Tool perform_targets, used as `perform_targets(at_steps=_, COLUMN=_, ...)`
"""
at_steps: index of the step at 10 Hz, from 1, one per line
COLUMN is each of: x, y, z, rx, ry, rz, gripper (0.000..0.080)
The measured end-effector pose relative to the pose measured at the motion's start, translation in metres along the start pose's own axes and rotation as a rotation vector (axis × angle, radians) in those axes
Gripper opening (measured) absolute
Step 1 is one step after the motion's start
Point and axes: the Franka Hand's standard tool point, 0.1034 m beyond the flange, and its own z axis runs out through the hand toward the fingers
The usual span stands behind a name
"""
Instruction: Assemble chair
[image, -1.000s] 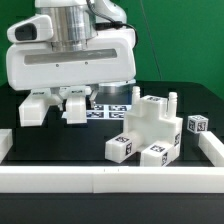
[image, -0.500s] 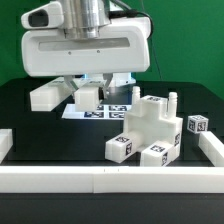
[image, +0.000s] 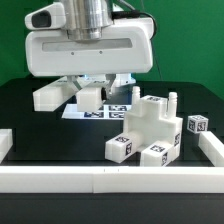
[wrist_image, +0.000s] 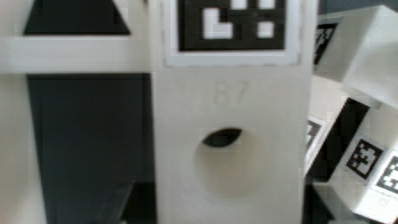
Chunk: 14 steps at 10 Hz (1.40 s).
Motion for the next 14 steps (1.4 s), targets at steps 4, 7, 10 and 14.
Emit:
perform_targets(at_steps=4, x=-0.022, y=-0.036, z=-0.02, rx=0.021, ry=-0.004, rz=0.246, gripper=0.0288)
perform_targets(at_steps=7, x=-0.009, y=-0.081, z=-0.037, rx=0.026, ry=-0.021, rz=0.296, gripper=0.0288)
perform_targets(at_steps=10, x=-0.005, y=-0.085, z=-0.033, rx=0.022, ry=-0.02, rz=0.283, gripper=0.0288)
perform_targets(at_steps=14, x=-0.006, y=-0.084, z=-0.03, rx=0.019, ry=-0.025, rz=0.3, gripper=0.0288)
